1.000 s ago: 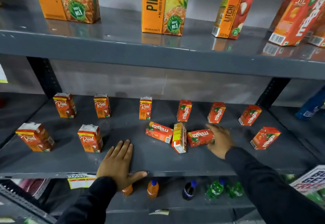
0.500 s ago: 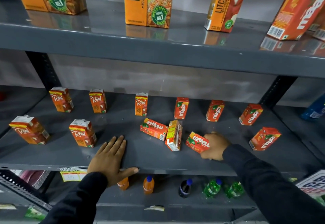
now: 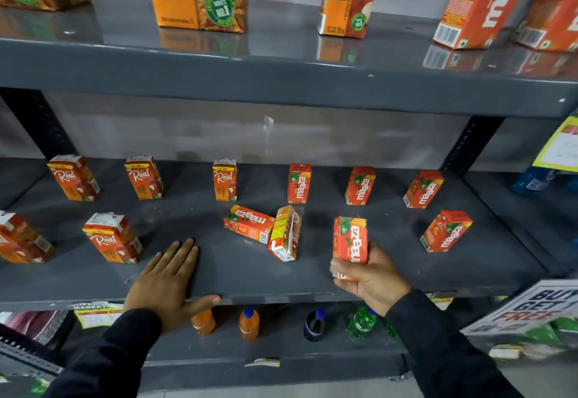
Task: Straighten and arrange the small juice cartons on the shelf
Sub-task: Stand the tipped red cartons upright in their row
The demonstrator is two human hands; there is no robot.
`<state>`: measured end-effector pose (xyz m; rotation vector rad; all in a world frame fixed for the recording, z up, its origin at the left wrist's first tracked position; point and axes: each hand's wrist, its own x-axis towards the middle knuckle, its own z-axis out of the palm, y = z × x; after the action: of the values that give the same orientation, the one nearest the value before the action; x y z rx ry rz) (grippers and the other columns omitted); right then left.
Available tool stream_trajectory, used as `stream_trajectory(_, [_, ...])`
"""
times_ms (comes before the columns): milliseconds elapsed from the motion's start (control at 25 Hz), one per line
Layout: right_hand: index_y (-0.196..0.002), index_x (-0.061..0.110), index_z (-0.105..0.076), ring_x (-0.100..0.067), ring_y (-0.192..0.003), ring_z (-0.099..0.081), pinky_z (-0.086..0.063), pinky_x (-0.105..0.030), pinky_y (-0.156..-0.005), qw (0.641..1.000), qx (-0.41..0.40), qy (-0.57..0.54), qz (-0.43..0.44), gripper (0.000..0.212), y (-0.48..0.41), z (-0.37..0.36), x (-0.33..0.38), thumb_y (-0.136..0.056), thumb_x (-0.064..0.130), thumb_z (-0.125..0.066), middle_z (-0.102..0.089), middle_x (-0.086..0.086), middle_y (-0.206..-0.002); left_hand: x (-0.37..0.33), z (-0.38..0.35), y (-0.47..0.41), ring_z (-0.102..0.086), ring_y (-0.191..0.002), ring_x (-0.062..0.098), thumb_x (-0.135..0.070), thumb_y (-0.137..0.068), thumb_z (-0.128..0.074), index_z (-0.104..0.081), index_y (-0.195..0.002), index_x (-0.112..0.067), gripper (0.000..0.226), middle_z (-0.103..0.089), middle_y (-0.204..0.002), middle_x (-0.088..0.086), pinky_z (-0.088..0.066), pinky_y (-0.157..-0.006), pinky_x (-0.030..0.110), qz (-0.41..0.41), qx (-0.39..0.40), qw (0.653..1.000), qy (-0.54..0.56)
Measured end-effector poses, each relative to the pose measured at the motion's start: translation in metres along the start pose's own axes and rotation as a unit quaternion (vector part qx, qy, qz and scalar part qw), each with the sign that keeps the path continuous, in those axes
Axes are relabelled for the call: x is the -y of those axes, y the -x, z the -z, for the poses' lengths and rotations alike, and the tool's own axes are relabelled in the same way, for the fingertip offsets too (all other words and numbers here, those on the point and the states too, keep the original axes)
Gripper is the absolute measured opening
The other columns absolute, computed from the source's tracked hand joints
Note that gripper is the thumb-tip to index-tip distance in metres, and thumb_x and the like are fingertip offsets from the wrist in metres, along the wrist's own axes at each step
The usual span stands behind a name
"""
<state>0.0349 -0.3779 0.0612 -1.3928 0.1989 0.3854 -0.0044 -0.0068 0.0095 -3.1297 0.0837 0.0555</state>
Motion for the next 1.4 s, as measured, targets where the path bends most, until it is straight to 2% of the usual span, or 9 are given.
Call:
stream_trajectory(200, [-0.123,0.019,-0.046,-0.025,-0.098,-0.063,-0.056,-0.031,-0.069,0.999,0.024,-0.005,0.044,0.065,0.006,0.002,0.005,-0.072,-0.015,-0.069,-0.062,-0.010,-0.107,-0.002,0.003,0.001,0.017,-0.143,0.016,-0.098,-0.058,-0.004,0.012,-0.147,-0.018,0.121,0.015,-0.157,-0.001,0.008,-0.117,0.036,0.002,0.008,1.000,0.004])
stream_trajectory(360, [-0.122,0.024,-0.047,-0.025,-0.105,-0.061,-0.056,-0.029,-0.068,0.998,0.014,0.010,0.065,0.068,0.003,0.008,0.003,-0.070,-0.013,-0.072,-0.062,-0.009,-0.113,-0.003,0.003,0.000,0.016,-0.143,0.016,-0.098,-0.058,-0.004,0.013,-0.147,-0.018,0.120,0.015,-0.156,0.000,0.007,-0.117,0.037,0.001,0.008,1.000,0.000])
stream_trajectory(480, [-0.116,0.025,-0.049,-0.023,-0.098,-0.062,-0.054,-0.030,-0.066,0.997,-0.010,0.024,0.072,0.065,-0.002,0.013,-0.001,-0.066,-0.003,-0.080,-0.064,-0.007,-0.109,-0.003,0.003,0.001,0.015,-0.144,0.017,-0.098,-0.058,-0.003,0.014,-0.146,-0.018,0.120,0.015,-0.156,0.000,0.005,-0.118,0.038,0.003,0.009,1.000,0.000])
stream_trajectory(600, [-0.106,0.014,-0.051,-0.026,-0.086,-0.062,-0.050,-0.034,-0.065,0.985,-0.127,0.066,0.100,0.055,-0.012,0.020,-0.003,-0.062,0.002,-0.081,-0.064,-0.010,-0.097,-0.003,0.002,0.001,0.014,-0.144,0.016,-0.099,-0.057,-0.005,0.014,-0.145,-0.018,0.120,0.014,-0.156,0.000,0.004,-0.119,0.038,0.005,0.009,1.000,0.011])
stream_trajectory(720, [-0.091,0.022,-0.048,-0.027,-0.083,-0.060,-0.048,-0.034,-0.066,0.946,-0.253,0.162,0.121,0.042,-0.024,0.032,0.001,-0.063,0.008,-0.076,-0.062,-0.008,-0.092,-0.003,0.001,0.001,0.013,-0.143,0.015,-0.099,-0.058,-0.009,0.010,-0.146,-0.018,0.121,0.011,-0.157,-0.002,0.003,-0.119,0.039,0.005,0.005,1.000,0.022])
stream_trajectory(840, [-0.102,0.018,-0.046,-0.032,-0.100,-0.051,-0.045,-0.049,-0.087,0.890,-0.316,0.306,0.124,0.051,-0.036,0.044,0.002,-0.061,0.022,-0.077,-0.051,-0.008,-0.106,-0.002,0.000,0.001,0.012,-0.143,0.014,-0.099,-0.058,-0.011,0.008,-0.146,-0.019,0.121,0.009,-0.157,-0.002,0.003,-0.119,0.039,0.007,0.004,1.000,0.029])
stream_trajectory(920, [-0.116,0.012,-0.042,-0.035,-0.107,-0.048,-0.043,-0.052,-0.092,0.872,-0.306,0.355,0.143,0.068,-0.043,0.046,0.000,-0.063,0.026,-0.081,-0.046,-0.013,-0.113,-0.003,0.000,0.001,0.011,-0.143,0.013,-0.099,-0.058,-0.013,0.005,-0.147,-0.018,0.121,0.007,-0.157,-0.002,0.002,-0.119,0.039,0.008,0.000,0.999,0.036])
stream_trajectory(1040, [-0.120,0.004,-0.040,-0.038,-0.107,-0.050,-0.045,-0.050,-0.090,0.856,-0.285,0.391,0.182,0.077,-0.051,0.045,-0.005,-0.063,0.028,-0.085,-0.046,-0.018,-0.115,-0.003,0.000,0.001,0.011,-0.143,0.013,-0.099,-0.059,-0.013,0.005,-0.147,-0.018,0.121,0.006,-0.157,-0.003,0.001,-0.119,0.039,0.008,0.000,0.999,0.033])
stream_trajectory(1400, [-0.108,0.006,-0.044,-0.036,-0.097,-0.058,-0.052,-0.044,-0.078,0.842,-0.313,0.407,0.166,0.065,-0.060,0.051,-0.015,-0.062,0.028,-0.083,-0.050,-0.016,-0.110,-0.003,0.000,0.000,0.011,-0.143,0.013,-0.099,-0.059,-0.011,0.006,-0.147,-0.018,0.121,0.008,-0.156,-0.003,0.000,-0.120,0.040,0.012,0.006,1.000,0.023])
